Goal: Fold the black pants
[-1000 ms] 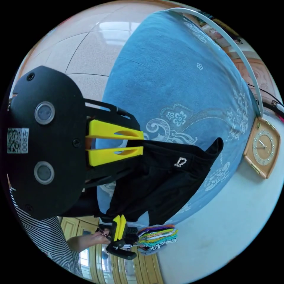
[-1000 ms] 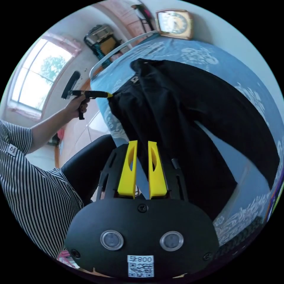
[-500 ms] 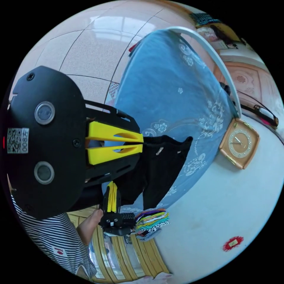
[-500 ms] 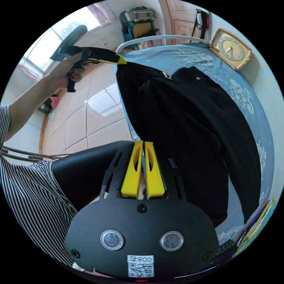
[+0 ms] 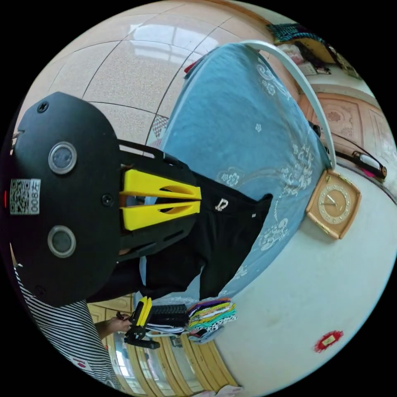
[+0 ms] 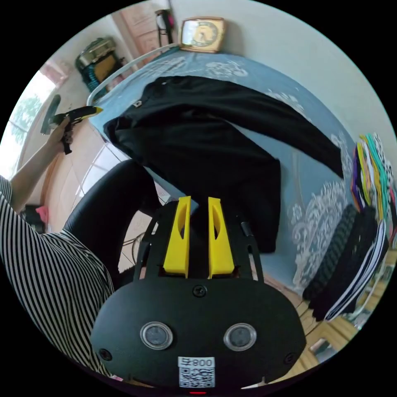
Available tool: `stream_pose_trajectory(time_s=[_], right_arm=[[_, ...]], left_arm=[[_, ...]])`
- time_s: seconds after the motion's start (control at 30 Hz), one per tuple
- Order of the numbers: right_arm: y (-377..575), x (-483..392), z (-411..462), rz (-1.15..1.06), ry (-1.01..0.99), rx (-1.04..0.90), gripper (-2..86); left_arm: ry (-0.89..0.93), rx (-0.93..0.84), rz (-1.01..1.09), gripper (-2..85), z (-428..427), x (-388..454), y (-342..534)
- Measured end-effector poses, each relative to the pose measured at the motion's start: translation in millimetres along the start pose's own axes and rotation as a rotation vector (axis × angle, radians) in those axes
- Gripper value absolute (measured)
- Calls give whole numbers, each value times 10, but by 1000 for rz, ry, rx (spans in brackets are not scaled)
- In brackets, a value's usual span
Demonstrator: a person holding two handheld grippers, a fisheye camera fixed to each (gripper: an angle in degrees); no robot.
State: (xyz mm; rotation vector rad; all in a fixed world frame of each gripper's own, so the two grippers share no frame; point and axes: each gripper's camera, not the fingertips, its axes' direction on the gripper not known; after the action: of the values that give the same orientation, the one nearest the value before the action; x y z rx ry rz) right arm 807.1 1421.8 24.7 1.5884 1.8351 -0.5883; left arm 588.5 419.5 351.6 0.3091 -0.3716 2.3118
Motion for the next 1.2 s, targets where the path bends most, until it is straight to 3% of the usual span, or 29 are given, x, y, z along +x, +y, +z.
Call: stream_pose_trajectory(time_s=[0.2, 0.4, 0.57, 0.67, 1.03, 1.2], right_arm=[[485, 25, 52, 91, -1, -110, 97], [523, -88, 201, 66, 48, -136, 92], [517, -122, 154, 62, 93, -120, 68], [518, -112, 142, 61, 111, -113, 37], [634, 395, -572, 146, 116, 3, 2], [543, 818, -1089, 167, 222, 65, 2]], left_arm=[[166, -114, 148, 12, 286, 466, 72], [461, -370, 356, 50, 915, 1275, 241], [685, -601, 317, 59, 1608, 1844, 303], [688, -677, 267, 22, 1848, 1981, 268], [826, -564, 319, 2, 1566, 2417, -260], [901, -467, 330, 1, 1395, 2605, -607]])
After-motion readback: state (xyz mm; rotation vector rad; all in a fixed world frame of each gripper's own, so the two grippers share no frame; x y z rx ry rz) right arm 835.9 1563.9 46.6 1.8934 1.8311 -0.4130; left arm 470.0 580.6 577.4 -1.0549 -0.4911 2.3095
